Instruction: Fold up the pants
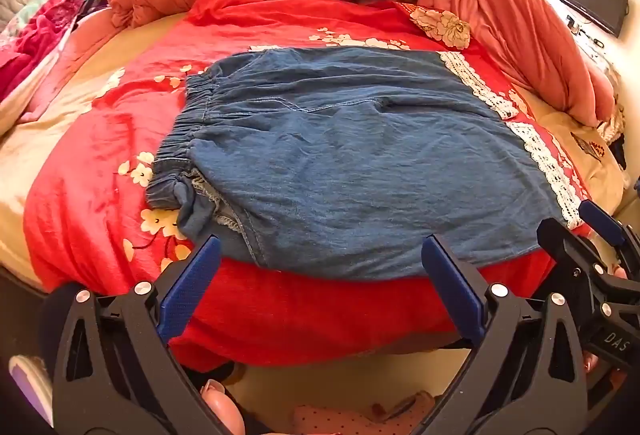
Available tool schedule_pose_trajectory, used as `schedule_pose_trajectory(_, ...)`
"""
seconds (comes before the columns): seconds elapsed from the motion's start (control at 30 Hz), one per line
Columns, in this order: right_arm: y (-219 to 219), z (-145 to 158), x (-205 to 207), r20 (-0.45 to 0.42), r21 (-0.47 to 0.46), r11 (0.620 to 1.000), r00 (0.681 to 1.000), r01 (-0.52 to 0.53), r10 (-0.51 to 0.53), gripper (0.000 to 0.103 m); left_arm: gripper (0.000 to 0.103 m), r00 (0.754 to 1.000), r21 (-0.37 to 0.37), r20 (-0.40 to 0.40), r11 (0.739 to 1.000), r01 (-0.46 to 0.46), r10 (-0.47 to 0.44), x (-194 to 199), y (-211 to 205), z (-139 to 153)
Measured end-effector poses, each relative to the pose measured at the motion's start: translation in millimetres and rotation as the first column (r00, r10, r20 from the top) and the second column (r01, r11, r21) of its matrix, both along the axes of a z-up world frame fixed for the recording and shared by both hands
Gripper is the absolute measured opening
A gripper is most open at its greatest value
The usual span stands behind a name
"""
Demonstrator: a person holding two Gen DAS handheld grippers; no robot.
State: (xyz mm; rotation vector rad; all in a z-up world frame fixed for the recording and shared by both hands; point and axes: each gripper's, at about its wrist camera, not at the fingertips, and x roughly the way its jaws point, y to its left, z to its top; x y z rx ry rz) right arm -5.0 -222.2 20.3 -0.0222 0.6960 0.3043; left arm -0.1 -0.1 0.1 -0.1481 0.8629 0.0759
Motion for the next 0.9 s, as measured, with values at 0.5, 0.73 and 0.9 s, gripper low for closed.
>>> schedule_pose_trajectory(0.5, -0.2, -0.3, -4.3, -0.013, -0.003, 1.0, 1.0, 0.01, -0.01, 0.099, 0.094, 1.0, 0.003, 0.002, 1.0, 0.001, -0.001, -0.7, -1.3, 1.9)
schedule_pose_trajectory(0.73, -0.2, -0.8, -5.7, -0.007, -0.009, 1.0, 1.0, 0.014, -0.014, 0.099, 0.094, 1.0, 0.002, 0.001, 1.0, 0.001, -0.001, -1.4, -0.8, 3.2)
schedule_pose_trajectory(0.9, -1.3, 0.1, -5.6, -0.006, -0.008, 1.0, 1.0, 0.014, -0.014, 0.099, 0.094, 1.0, 0.004, 0.005, 1.0, 0.0, 0.0, -2.2, -1.4, 2.8)
